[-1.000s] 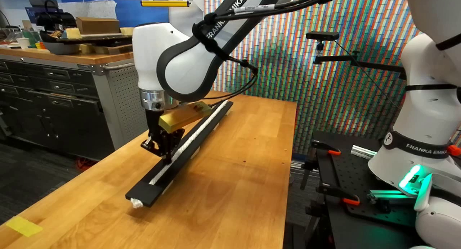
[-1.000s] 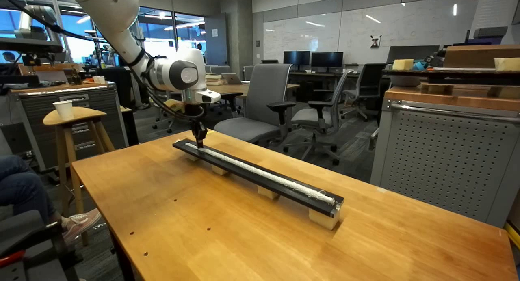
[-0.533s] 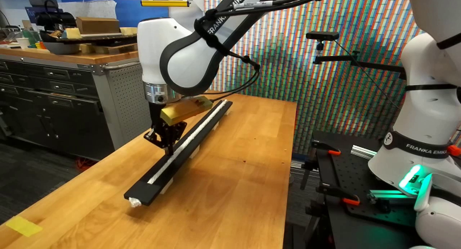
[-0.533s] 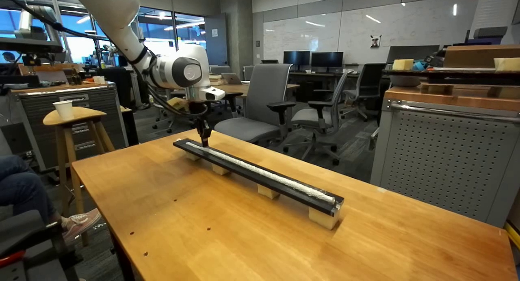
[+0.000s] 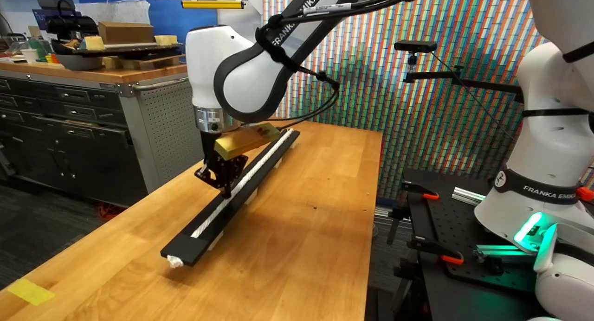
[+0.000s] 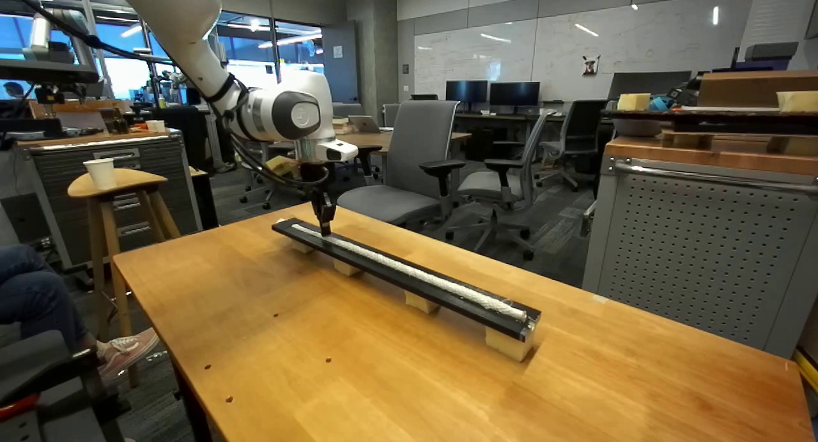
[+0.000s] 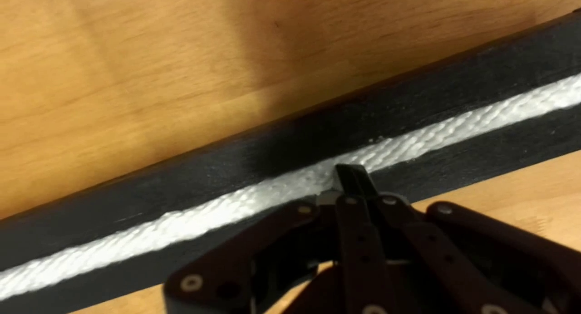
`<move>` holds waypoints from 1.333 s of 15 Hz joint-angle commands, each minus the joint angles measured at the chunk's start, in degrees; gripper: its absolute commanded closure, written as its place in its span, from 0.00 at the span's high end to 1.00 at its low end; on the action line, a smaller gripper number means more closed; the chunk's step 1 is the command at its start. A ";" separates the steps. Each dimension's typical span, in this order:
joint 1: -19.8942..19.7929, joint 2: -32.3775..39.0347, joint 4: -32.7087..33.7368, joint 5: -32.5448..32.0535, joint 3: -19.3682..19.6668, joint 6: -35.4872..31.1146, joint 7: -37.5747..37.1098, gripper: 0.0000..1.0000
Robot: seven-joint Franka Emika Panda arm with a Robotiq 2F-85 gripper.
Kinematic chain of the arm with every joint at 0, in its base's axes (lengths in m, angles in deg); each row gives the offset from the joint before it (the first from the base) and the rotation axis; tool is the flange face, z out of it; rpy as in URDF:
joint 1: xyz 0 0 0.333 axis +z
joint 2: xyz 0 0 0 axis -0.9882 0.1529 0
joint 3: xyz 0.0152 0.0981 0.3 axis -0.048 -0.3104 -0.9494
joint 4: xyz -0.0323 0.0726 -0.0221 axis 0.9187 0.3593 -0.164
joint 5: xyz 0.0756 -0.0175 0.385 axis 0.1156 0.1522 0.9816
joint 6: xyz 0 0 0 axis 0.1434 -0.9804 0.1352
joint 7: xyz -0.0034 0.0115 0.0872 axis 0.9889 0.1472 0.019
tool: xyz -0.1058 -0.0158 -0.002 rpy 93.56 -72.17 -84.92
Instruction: Put the rope on the skate then press on it
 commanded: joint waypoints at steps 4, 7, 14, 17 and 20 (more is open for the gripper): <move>-1.23 0.77 -0.49 1.12 -0.33 0.32 -0.28 0.00; -1.92 1.63 0.37 1.74 -0.66 0.32 0.39 0.00; -2.87 2.14 0.79 3.01 -1.42 -0.05 1.40 0.00; -2.58 0.47 -0.51 2.87 -1.18 0.22 0.75 0.00; -2.14 -1.37 -2.08 2.43 -0.76 -0.46 0.05 0.00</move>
